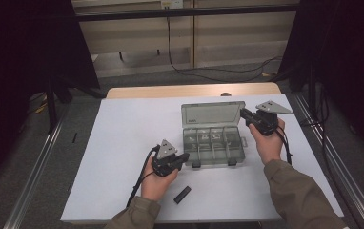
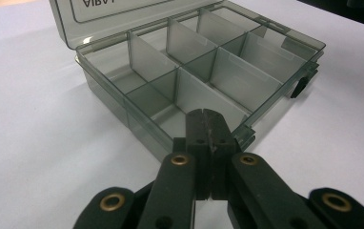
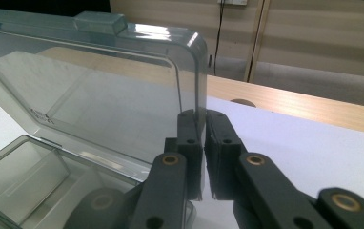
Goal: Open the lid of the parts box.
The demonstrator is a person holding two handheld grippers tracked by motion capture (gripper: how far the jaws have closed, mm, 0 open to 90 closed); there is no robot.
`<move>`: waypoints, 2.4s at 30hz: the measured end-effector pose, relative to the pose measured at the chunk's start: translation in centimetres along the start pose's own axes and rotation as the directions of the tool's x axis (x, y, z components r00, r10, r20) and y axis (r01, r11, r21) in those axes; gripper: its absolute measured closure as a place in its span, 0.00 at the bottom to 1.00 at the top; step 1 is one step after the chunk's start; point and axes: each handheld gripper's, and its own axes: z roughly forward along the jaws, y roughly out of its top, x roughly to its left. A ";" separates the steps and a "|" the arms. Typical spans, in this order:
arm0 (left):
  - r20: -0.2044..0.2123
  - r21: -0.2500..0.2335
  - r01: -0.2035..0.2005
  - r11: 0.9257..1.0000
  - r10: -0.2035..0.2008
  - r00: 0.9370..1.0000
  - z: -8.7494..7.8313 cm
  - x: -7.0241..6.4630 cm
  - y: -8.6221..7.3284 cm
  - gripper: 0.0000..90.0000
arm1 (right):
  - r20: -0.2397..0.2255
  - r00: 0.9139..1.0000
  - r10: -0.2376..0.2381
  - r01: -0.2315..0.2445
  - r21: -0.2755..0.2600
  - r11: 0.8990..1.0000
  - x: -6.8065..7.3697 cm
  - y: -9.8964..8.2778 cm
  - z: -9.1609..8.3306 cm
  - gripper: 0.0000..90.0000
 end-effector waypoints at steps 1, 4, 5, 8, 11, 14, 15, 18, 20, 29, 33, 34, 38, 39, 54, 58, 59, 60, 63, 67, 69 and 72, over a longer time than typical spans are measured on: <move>0.001 0.000 0.001 1.000 -0.001 1.000 0.0 0.0 0.0 1.00 | 0.000 1.000 0.001 -0.001 0.002 1.000 -0.1 0.0 0.0 0.95; 0.000 0.000 0.000 1.000 0.000 1.000 0.0 0.0 0.0 1.00 | 0.000 1.000 0.000 0.000 0.002 1.000 -0.1 0.0 0.1 0.95; 0.000 0.000 0.001 1.000 -0.001 1.000 0.0 0.0 0.0 1.00 | 0.001 1.000 -0.001 0.001 0.002 1.000 -0.1 0.1 0.1 0.95; 0.000 0.000 0.001 1.000 -0.001 1.000 0.0 0.0 0.0 1.00 | 0.004 1.000 -0.002 0.001 0.004 1.000 -0.1 0.1 0.2 0.95; 0.000 0.000 0.001 1.000 -0.001 1.000 0.0 0.0 0.0 1.00 | 0.006 1.000 -0.001 0.001 0.003 1.000 -0.1 0.1 0.3 0.95; 0.000 0.000 0.000 1.000 0.000 1.000 0.0 0.0 0.0 1.00 | 0.007 1.000 -0.004 0.004 0.003 1.000 -0.1 0.1 0.3 0.96; 0.000 -0.001 0.000 1.000 0.000 1.000 0.0 0.0 0.0 1.00 | 0.007 1.000 -0.001 0.001 0.003 1.000 -0.1 0.1 0.3 0.96; -0.001 -0.001 0.000 1.000 0.000 1.000 0.0 0.0 0.0 1.00 | 0.008 1.000 -0.004 0.004 0.003 1.000 -0.1 0.1 0.4 0.96; 0.000 -0.001 0.000 1.000 0.000 1.000 0.0 0.0 0.0 1.00 | 0.011 1.000 -0.002 0.002 0.002 1.000 -0.1 0.1 0.5 0.96; 0.000 -0.001 0.002 1.000 -0.002 1.000 0.0 0.0 0.0 1.00 | 0.012 1.000 0.007 -0.007 0.003 1.000 -0.3 0.2 0.8 0.96; -0.002 0.001 0.000 1.000 0.000 1.000 0.0 0.0 0.0 1.00 | 0.010 1.000 0.013 -0.013 0.000 1.000 -0.3 0.1 1.0 0.96; -0.001 0.002 -0.002 1.000 0.002 1.000 0.0 0.0 0.0 1.00 | 0.011 1.000 0.012 -0.012 0.001 1.000 -0.4 0.1 1.0 0.96; -0.003 0.001 0.000 1.000 0.000 1.000 0.0 0.0 0.0 1.00 | 0.014 1.000 0.013 -0.013 0.001 1.000 -0.4 0.1 1.2 0.96; -0.003 0.001 0.000 1.000 0.000 1.000 0.0 0.0 0.0 1.00 | 0.013 1.000 0.014 -0.014 0.001 1.000 -0.4 0.1 1.3 0.96; 0.000 0.000 0.000 1.000 0.000 1.000 0.0 0.0 0.0 1.00 | 0.011 1.000 0.021 -0.021 0.005 1.000 -0.7 -0.3 2.0 0.96; -0.003 0.002 0.000 1.000 0.000 1.000 0.0 0.0 0.0 1.00 | 0.015 1.000 0.019 -0.019 0.006 1.000 -0.7 -0.3 2.1 0.96; -0.003 0.001 0.001 1.000 -0.001 1.000 0.0 -0.1 0.0 1.00 | 0.014 1.000 0.021 -0.021 0.009 1.000 -0.7 -0.3 2.2 0.96; -0.002 -0.002 0.001 1.000 -0.001 1.000 0.0 -0.1 0.0 1.00 | 0.015 1.000 0.021 -0.021 0.009 1.000 -0.7 -0.3 2.2 0.96; -0.003 0.001 0.002 1.000 -0.002 1.000 0.0 0.0 0.0 1.00 | 0.013 1.000 0.024 -0.024 0.010 1.000 -0.7 -0.4 2.3 0.96; -0.002 0.000 -0.001 1.000 0.001 1.000 0.0 0.0 0.0 1.00 | 0.004 1.000 0.027 -0.027 0.017 0.999 -0.9 -0.5 2.6 0.95; -0.005 -0.001 -0.001 1.000 0.001 1.000 0.0 -0.1 0.0 1.00 | 0.005 1.000 0.027 -0.027 0.021 0.999 -1.0 -0.6 2.8 0.95; -0.004 -0.001 -0.006 1.000 0.006 1.000 0.0 -0.1 0.0 1.00 | 0.007 1.000 0.028 -0.028 0.018 0.999 -1.0 -0.7 2.9 0.95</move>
